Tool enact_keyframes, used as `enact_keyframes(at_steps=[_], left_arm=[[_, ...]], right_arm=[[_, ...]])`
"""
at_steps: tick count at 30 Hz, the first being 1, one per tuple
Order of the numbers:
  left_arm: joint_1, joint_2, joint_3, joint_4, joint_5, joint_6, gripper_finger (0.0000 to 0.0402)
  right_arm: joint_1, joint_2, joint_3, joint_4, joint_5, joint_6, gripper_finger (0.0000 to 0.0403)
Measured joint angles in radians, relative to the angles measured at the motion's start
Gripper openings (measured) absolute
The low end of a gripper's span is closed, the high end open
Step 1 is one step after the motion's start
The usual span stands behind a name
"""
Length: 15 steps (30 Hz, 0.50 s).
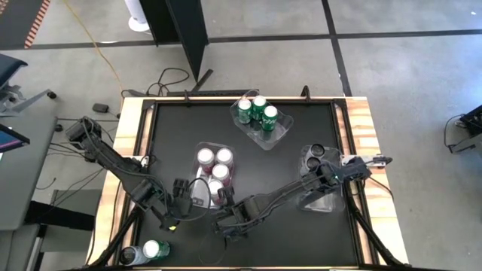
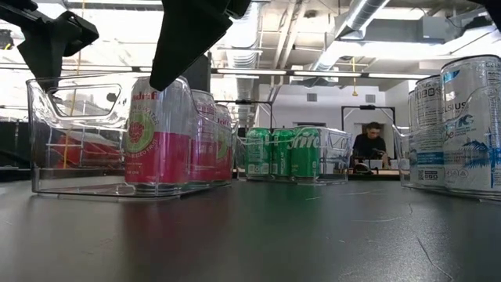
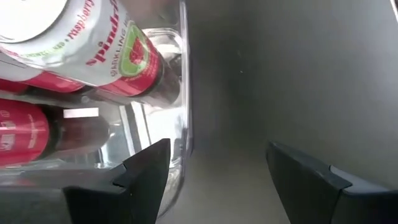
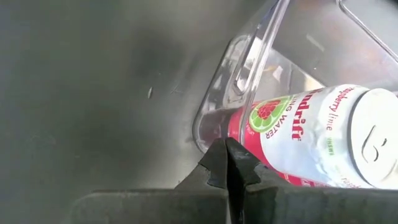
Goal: Sort soda cans
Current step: Put the green soda can into the middle transparent bin
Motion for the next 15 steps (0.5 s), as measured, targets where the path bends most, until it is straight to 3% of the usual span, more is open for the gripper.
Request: enact_keyframes(at_steps=[15], left_arm=[[0.000, 0.000, 0.000, 0.053, 0.026, 0.005, 0.0258]], right_arm=[[-0.014, 0.000, 0.000, -0.038, -0.006, -0.005, 0.0008]])
